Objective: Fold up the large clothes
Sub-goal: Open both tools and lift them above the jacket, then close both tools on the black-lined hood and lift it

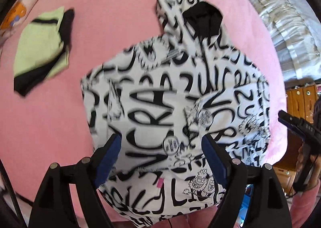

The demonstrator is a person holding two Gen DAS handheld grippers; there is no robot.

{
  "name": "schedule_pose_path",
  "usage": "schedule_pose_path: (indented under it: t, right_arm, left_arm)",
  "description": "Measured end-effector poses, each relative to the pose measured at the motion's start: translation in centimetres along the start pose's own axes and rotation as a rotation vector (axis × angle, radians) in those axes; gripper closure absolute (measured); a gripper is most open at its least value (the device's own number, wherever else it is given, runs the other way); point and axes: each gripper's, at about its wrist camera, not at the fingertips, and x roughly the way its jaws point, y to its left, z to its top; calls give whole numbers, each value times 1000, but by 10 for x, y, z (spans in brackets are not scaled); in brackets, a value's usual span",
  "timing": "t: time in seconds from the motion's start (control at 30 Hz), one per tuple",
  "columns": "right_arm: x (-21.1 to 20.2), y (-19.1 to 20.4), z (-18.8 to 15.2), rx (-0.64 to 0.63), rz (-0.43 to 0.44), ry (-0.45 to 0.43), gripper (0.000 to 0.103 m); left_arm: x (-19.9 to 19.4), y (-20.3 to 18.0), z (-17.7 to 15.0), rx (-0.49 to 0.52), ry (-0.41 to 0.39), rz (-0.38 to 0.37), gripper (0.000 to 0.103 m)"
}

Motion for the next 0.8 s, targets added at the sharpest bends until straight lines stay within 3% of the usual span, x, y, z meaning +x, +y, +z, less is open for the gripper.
schedule_pose_path:
  t: [0.2,0.5,0.63,0.8]
  right_arm:
    - [-20,45,72,-36,10,-24,47]
    - [-32,82,203,21,141,-53,46]
    - [-13,96,255,-8,117,-73,43]
    - [35,98,309,3,189,-60,43]
  left_arm:
    - [-31,-3,70,59,-21,-21,22]
    - [-40,-8,190,51,-87,25,22]
    - [-26,-10,242,25,-125,9,22]
    - [10,-11,291,-24,-219,51,22]
